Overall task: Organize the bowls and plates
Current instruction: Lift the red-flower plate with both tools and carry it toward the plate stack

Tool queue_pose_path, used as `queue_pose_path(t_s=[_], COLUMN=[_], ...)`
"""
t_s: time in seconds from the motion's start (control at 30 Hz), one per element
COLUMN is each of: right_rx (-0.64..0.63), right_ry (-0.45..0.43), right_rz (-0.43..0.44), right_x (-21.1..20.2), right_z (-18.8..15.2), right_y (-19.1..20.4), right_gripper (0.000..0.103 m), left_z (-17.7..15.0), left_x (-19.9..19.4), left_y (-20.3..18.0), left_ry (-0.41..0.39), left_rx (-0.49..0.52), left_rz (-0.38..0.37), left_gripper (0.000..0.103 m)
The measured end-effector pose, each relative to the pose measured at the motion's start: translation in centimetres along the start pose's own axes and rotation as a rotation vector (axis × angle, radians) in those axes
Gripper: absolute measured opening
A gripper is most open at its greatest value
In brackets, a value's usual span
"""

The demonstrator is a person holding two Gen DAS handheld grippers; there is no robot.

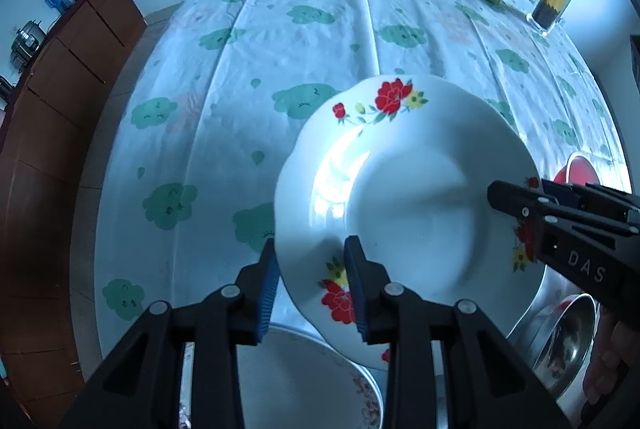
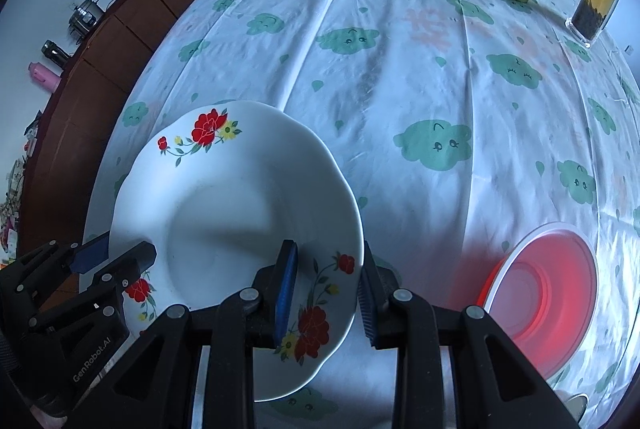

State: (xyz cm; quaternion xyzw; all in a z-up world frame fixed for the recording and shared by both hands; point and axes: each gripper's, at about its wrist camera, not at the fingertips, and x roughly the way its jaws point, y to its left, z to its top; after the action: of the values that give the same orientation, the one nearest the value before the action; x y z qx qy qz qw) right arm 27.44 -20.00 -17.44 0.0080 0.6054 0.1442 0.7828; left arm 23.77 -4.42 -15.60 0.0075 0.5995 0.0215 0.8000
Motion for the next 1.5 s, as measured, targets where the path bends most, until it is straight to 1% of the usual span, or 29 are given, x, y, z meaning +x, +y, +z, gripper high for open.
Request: queue_pose_path(t_s=[0.23, 0.77, 1.3, 1.5], right_rx=[-0.003, 0.005, 0.004, -0.003], right_ry=[-0.012, -0.027, -0.035, -0.032], right_rz=[0.002, -0.005, 0.000, 0.003], right_x=[-0.9, -2.5, -3.4, -3.5], right_z=[-0.4, -2.0, -3.1, -3.6], right_y=[0.9, 2.5, 4.1, 4.8], right_gripper=[0.031, 0.031, 0.031, 0.031], left_z=[-0.5, -1.6, -2.4, -3.3], left_x=[-0.9, -2.9, -4.1, -4.6], left_y=[0.6, 1.9, 3.0, 3.8], left_ry=[-0.015, -0.040, -0.054, -0.055], left_rx=[0.007, 0.006, 0.005, 0.000], left_rz=[0.004, -0.011, -0.012, -0.011], left_gripper=[0.031, 0.031, 0.031, 0.031])
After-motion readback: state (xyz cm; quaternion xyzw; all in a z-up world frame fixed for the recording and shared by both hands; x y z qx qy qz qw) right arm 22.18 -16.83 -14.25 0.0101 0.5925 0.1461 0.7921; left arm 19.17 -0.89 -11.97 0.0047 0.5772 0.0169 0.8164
